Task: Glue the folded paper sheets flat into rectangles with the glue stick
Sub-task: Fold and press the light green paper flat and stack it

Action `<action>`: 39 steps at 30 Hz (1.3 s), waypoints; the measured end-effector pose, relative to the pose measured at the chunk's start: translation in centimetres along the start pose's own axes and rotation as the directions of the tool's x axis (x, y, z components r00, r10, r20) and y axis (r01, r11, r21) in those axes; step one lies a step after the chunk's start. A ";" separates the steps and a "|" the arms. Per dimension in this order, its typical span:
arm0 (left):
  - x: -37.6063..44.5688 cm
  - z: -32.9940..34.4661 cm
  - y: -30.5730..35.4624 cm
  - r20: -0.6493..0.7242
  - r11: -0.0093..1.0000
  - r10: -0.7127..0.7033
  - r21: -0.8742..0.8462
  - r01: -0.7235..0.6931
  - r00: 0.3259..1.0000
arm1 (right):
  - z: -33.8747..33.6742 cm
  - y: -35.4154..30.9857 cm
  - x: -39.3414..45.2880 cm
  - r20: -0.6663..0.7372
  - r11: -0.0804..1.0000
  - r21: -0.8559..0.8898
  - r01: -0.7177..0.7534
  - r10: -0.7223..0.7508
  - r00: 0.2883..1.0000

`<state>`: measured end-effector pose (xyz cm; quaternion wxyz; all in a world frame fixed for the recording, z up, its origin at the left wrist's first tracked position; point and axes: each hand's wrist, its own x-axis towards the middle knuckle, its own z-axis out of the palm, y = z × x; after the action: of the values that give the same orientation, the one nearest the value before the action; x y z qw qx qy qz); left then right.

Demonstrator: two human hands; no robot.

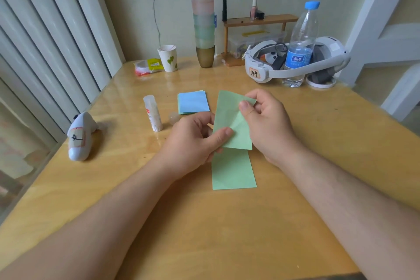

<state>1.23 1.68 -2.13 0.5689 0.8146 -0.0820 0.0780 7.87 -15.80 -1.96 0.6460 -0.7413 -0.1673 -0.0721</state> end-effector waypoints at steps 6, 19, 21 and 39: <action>-0.6 0.4 0.5 -0.029 0.991 0.063 0.123 -0.059 0.998 | -0.2 0.6 -0.1 0.008 0.979 -0.168 0.116 -0.116 0.993; -1.1 0.4 1.3 0.037 0.996 0.092 -0.021 -0.091 0.995 | 0.5 -1.1 -1.1 -0.075 0.858 -0.362 0.363 -0.415 0.907; -1.2 0.2 1.3 -0.036 0.991 0.130 0.039 -0.129 0.991 | 0.2 -1.1 -1.4 -0.004 0.834 -0.370 0.409 -0.441 0.897; -0.7 -0.7 0.3 -0.271 0.984 0.140 0.141 -0.105 0.952 | -0.9 -2.3 -2.9 0.289 0.986 -0.128 0.106 -0.065 0.955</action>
<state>0.47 2.27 -1.73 0.5168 0.8226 -0.0460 0.2326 4.43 -16.92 -0.59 0.5571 -0.7802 -0.2846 -0.0048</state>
